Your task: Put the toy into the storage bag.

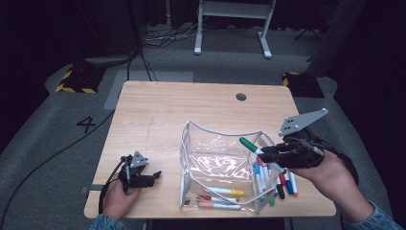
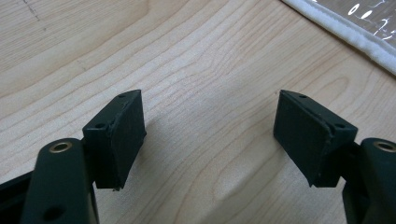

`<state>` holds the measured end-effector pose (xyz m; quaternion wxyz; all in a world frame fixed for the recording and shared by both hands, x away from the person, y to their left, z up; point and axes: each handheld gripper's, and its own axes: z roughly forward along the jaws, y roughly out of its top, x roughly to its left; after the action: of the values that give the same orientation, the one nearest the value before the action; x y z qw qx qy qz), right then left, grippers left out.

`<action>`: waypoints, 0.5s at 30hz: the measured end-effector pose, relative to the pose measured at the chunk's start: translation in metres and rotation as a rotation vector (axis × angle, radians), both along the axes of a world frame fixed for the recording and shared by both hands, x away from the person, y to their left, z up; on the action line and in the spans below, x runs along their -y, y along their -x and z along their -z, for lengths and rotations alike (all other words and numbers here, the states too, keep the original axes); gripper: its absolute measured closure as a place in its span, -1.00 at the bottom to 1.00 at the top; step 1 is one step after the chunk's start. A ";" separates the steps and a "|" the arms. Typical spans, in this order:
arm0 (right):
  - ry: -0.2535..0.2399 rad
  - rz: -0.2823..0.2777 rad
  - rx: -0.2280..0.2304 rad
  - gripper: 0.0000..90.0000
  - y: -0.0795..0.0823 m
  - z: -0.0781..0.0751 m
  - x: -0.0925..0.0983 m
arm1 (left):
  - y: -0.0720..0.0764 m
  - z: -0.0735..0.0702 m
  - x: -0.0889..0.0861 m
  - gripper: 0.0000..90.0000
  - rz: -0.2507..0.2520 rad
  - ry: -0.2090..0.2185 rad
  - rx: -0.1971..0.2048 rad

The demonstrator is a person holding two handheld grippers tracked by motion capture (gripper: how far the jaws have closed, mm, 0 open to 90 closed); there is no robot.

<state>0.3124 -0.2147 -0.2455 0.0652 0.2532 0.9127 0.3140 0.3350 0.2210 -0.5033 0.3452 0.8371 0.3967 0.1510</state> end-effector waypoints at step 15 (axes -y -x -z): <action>0.150 -0.158 -0.036 0.70 -0.005 0.024 -0.056 | -0.003 0.000 0.002 -0.47 -0.003 0.002 -0.007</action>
<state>0.3171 -0.1583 -0.2693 0.0423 0.1804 0.9518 0.2445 0.3377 0.2188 -0.5032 0.3443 0.8366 0.3994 0.1484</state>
